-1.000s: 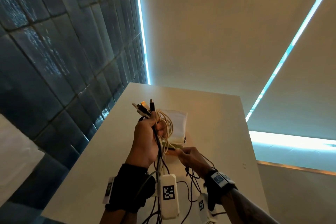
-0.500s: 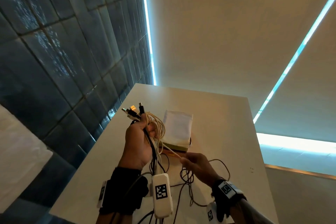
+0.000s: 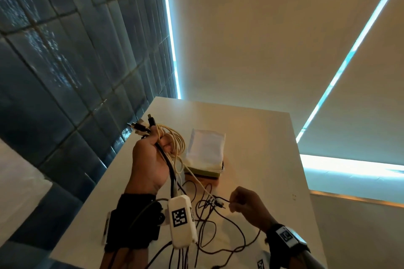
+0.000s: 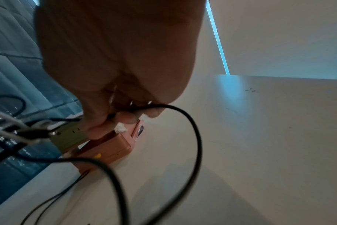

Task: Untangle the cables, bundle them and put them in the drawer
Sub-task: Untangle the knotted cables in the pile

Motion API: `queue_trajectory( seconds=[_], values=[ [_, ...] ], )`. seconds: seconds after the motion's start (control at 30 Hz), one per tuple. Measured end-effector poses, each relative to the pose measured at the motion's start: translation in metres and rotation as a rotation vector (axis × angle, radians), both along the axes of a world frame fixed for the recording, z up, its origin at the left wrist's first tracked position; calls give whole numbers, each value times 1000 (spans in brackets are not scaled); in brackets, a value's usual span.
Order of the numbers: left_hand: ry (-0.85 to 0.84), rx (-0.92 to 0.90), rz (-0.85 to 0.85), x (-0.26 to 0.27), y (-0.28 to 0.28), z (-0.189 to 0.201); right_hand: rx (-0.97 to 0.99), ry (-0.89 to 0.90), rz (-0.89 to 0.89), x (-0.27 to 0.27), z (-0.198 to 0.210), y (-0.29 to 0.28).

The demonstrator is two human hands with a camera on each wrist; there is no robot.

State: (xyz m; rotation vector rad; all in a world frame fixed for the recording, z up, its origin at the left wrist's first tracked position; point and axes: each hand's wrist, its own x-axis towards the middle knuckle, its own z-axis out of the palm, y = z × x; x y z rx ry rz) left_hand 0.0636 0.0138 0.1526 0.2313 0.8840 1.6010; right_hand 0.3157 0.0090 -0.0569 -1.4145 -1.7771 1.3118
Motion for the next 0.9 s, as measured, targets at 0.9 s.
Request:
queue_trajectory(
  seconds=[0.9],
  values=[
    [74, 70, 1, -3, -1, 4, -169, 283, 64, -81, 22, -2]
  ],
)
